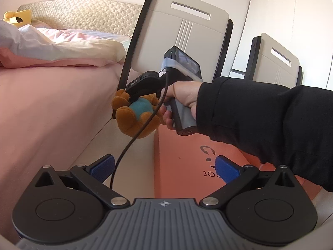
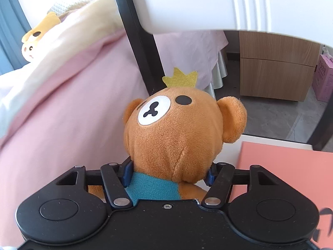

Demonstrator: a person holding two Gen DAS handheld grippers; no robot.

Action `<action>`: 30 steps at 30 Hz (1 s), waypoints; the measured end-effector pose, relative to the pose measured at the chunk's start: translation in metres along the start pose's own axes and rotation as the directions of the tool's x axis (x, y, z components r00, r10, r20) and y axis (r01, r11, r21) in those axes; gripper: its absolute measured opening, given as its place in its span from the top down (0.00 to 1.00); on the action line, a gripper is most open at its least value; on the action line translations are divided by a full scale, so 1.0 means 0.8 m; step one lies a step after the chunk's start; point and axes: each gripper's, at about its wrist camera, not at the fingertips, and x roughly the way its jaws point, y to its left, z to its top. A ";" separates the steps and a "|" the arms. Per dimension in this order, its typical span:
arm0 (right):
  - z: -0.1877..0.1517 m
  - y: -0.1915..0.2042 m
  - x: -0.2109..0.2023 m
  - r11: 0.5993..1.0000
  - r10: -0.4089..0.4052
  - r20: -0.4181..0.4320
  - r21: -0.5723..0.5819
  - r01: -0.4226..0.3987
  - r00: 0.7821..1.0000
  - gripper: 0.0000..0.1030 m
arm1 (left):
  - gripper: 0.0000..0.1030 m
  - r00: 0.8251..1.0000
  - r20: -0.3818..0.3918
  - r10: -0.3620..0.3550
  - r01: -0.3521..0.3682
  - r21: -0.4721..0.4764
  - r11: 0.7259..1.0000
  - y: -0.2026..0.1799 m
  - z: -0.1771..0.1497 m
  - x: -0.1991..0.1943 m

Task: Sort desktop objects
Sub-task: 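Lift the teddy bear with the right gripper and carry it over the shoebox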

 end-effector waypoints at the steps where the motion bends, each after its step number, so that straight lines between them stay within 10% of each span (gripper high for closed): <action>1: -0.002 -0.002 -0.011 1.000 0.004 0.005 -0.001 -0.004 1.000 0.39 | 0.00 1.000 0.002 0.001 -0.001 0.004 1.000 -0.001 0.000 0.000; 30: -0.013 -0.126 -0.296 1.000 -0.007 0.193 0.007 0.006 0.981 0.38 | 0.00 0.999 0.043 0.032 -0.038 0.126 0.991 -0.105 0.062 -0.011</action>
